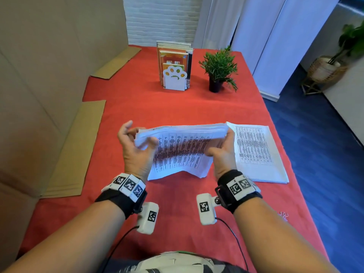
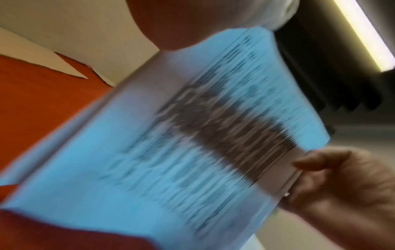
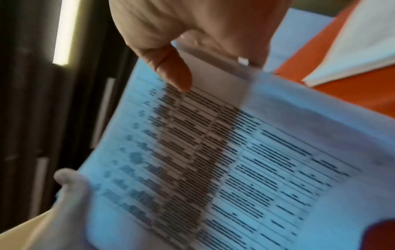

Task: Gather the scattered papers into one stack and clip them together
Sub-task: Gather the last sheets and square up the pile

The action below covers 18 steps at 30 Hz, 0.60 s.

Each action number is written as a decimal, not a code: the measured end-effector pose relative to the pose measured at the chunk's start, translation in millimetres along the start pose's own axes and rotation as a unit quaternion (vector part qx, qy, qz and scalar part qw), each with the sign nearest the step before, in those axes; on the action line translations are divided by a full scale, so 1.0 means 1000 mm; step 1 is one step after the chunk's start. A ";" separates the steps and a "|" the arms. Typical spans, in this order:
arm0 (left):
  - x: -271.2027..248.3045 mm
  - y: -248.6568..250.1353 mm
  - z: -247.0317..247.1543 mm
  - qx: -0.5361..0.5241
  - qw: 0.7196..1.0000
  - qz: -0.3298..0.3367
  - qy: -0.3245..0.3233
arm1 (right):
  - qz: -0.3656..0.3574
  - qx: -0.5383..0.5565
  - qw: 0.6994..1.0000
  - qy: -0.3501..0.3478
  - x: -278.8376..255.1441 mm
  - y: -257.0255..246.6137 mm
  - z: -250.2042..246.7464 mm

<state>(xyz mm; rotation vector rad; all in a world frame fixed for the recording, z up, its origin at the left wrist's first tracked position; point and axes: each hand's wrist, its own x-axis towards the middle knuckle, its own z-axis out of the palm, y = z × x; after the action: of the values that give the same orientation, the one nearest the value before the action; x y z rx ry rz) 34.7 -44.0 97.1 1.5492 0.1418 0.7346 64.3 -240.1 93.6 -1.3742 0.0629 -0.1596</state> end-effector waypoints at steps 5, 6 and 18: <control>-0.003 -0.033 -0.005 0.059 0.989 -0.133 -0.041 | 0.067 -0.029 0.997 -0.017 0.005 0.009 0.001; -0.002 -0.035 -0.004 0.052 0.987 -0.151 -0.032 | 0.081 -0.035 0.996 -0.016 0.006 0.011 0.000; 0.023 0.018 0.023 -0.026 0.994 -0.059 0.088 | 0.113 -0.030 0.993 -0.028 0.005 0.017 -0.003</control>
<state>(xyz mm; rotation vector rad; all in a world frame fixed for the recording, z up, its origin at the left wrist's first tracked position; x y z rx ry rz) 58.0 -54.4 123.7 1.4119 0.3400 0.7741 70.4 -240.8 76.9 -1.4198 0.1763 0.0715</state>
